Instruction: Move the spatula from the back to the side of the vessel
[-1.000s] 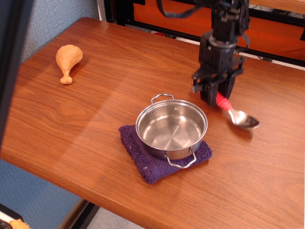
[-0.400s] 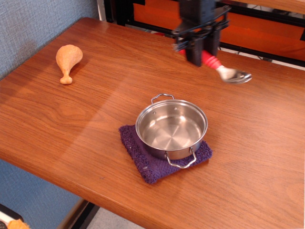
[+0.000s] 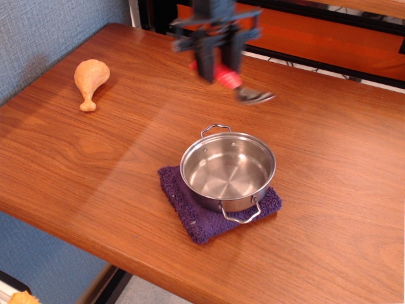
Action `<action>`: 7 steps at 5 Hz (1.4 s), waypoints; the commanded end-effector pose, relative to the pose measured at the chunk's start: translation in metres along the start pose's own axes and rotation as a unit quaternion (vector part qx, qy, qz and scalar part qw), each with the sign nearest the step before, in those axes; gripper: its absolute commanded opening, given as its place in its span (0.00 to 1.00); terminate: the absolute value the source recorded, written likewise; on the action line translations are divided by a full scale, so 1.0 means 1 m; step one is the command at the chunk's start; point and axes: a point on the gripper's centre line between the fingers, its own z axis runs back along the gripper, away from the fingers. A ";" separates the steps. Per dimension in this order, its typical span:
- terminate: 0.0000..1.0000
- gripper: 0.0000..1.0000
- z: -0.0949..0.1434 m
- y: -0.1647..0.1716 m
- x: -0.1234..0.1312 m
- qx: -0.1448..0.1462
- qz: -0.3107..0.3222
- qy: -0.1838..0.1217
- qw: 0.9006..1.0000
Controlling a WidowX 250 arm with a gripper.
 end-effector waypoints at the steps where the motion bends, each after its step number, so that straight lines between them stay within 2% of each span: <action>1: 0.00 0.00 0.016 0.097 0.023 0.024 0.034 -0.032 0.999; 3: 0.00 0.00 0.000 0.148 0.038 0.057 0.101 -0.095 0.989; 4: 0.00 0.00 -0.013 0.165 0.048 0.069 0.175 -0.097 0.977; 5: 0.00 0.00 -0.026 0.173 0.058 0.068 0.241 -0.104 0.963; 6: 0.00 0.00 -0.043 0.181 0.070 0.074 0.275 -0.110 0.952; 7: 0.00 0.00 -0.047 0.181 0.071 0.059 0.286 -0.123 0.949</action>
